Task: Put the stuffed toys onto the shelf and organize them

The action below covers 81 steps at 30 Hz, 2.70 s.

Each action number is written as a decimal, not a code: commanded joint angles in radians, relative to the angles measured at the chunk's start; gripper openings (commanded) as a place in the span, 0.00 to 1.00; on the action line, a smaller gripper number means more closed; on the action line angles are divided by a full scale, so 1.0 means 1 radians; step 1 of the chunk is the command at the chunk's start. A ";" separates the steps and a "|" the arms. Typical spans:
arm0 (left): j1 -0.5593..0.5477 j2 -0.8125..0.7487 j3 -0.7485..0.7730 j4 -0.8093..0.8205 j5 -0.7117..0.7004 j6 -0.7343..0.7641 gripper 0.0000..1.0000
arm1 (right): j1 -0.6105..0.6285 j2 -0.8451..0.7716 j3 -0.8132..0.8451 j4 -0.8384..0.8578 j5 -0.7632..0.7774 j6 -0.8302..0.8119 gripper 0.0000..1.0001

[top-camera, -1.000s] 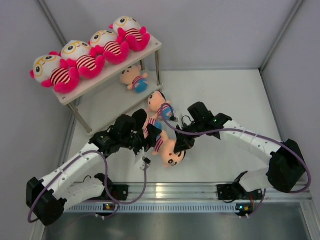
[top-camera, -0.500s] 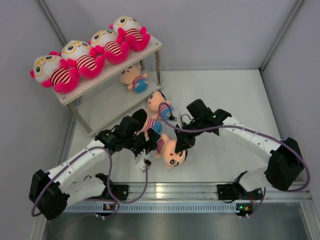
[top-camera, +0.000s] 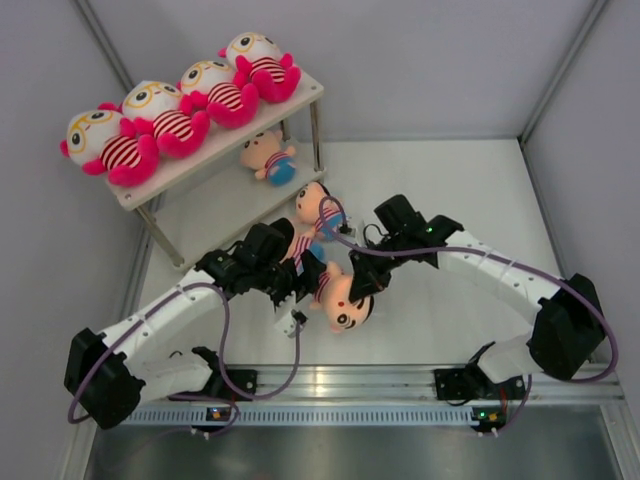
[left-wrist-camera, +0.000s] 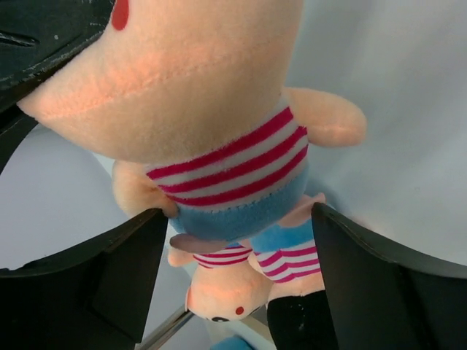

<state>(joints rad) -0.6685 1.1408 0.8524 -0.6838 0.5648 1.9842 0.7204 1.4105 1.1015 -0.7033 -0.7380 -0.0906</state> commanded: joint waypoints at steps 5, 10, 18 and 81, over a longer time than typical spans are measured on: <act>-0.014 -0.098 -0.003 -0.056 0.141 0.450 0.96 | -0.153 0.016 0.038 0.237 -0.139 0.178 0.00; -0.023 -0.069 0.065 0.084 0.144 0.125 0.98 | -0.156 -0.001 0.057 0.271 -0.127 0.212 0.00; -0.079 0.016 0.183 0.324 -0.004 -0.393 0.98 | -0.139 -0.018 0.083 0.235 -0.087 0.163 0.00; 0.251 0.488 0.657 -0.060 -1.292 -2.273 0.00 | -0.240 -0.303 -0.127 0.409 0.299 0.269 0.77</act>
<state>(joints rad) -0.4603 1.6161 1.5135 -0.7345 -0.7017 -0.1825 0.4755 1.1404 0.9749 -0.3519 -0.4442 0.1791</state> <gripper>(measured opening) 0.122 0.774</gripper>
